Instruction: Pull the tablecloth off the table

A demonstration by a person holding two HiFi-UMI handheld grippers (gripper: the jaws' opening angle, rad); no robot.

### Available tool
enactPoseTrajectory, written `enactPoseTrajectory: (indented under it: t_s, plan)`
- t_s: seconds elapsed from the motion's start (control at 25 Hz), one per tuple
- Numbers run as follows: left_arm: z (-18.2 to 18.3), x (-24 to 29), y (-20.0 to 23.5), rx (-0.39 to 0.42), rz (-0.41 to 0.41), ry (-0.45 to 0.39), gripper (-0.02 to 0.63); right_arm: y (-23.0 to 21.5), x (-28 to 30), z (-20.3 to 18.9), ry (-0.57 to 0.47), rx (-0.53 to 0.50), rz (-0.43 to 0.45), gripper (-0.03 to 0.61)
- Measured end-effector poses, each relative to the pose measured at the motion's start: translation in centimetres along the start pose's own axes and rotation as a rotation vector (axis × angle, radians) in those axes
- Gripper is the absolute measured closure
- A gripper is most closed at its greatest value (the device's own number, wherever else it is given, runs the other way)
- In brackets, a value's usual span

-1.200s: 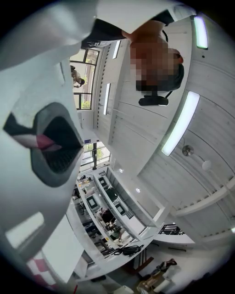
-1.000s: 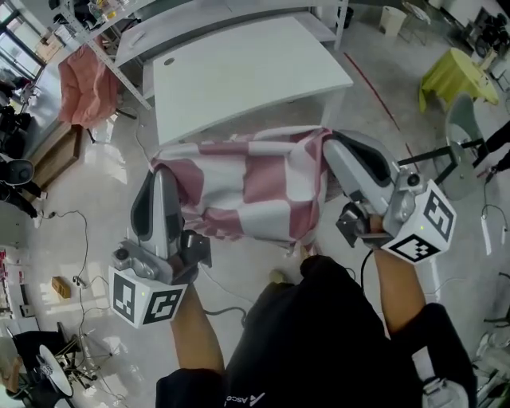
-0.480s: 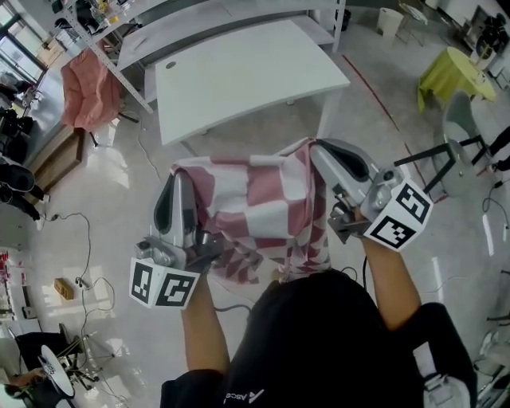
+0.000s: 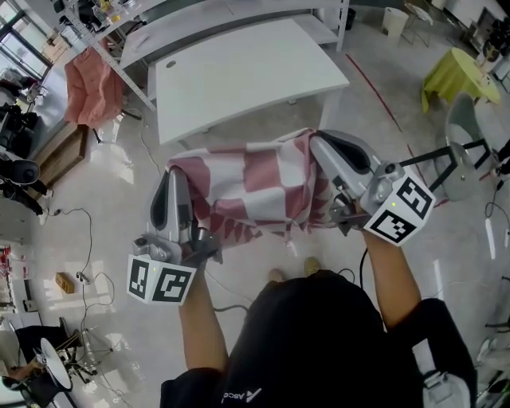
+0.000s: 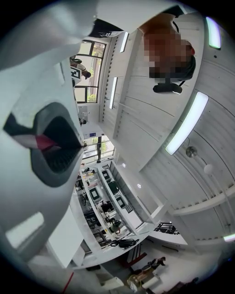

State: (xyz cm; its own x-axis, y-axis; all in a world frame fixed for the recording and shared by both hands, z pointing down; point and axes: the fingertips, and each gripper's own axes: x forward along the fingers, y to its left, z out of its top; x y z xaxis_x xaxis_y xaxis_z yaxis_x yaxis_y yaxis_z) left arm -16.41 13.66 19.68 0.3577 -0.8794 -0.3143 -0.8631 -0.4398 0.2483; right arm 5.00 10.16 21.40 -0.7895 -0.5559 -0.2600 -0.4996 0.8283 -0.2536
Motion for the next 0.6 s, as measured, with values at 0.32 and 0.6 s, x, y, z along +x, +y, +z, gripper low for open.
enactPoseTrajectory:
  t_s: [0.32,0.6]
  plan:
    - [0.7,-1.2,2.2,-0.040,0.058,-0.015,0.601,-0.5,-0.1,-0.8,0.015,0.011,-0.038,0.577]
    - [-0.6,-0.3,1.8,-0.059,0.106,-0.011,0.601,-3.7,-2.3,-1.0,0.023,0.053,-0.075,0.577]
